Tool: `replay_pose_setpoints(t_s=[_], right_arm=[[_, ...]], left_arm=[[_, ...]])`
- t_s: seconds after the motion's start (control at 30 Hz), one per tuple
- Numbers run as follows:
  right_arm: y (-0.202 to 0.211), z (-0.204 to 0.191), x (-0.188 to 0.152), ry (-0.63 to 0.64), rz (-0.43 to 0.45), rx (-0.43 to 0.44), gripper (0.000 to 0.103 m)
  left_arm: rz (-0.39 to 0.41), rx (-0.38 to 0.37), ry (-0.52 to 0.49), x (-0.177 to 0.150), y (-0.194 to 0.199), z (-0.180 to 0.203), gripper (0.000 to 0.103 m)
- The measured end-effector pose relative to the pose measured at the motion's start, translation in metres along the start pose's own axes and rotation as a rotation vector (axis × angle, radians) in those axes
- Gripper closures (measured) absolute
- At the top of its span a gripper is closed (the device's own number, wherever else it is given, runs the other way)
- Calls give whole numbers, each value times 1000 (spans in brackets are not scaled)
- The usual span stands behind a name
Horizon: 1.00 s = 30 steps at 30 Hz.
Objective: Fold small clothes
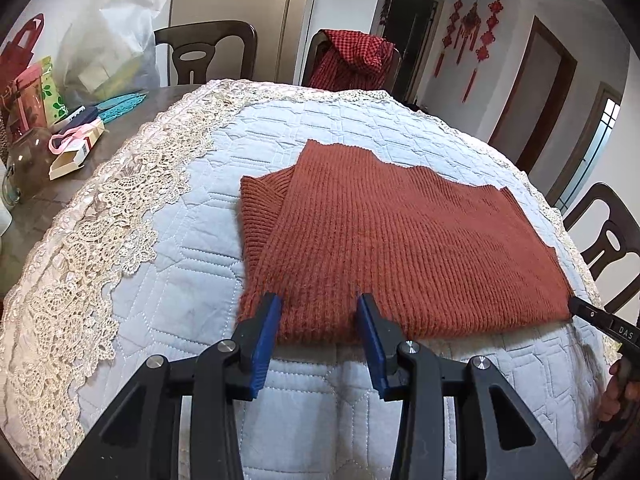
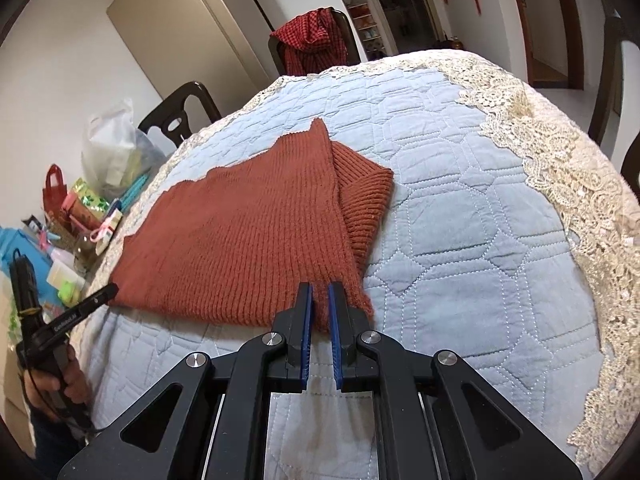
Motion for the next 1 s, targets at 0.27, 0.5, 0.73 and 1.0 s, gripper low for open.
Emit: replay_pose_setpoints(t_s=[0.27,0.5,0.73,1.0], right_arm=[[10,-5,-6,0,-1,11,77],[20,4,-16,-51,-10,14,66],[18,8,-30,-131,-33,85,61],[3,1,-19,-166,-46,160,60]], left_arm=[[1,18,-5,-3,8,-1,60],[-4,11,36,-13,17,-11,55],[-37,-64,122,-23,13,-19,49],[-34,-152,240,-12,1,-24,45]])
Point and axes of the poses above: each gripper's, at about its wrist camera, not at the fingertips, and y roughly against the way its jaws point, z to its right, x to its top, the point moved 4 cm from there along -y, roughly the way its jaws point
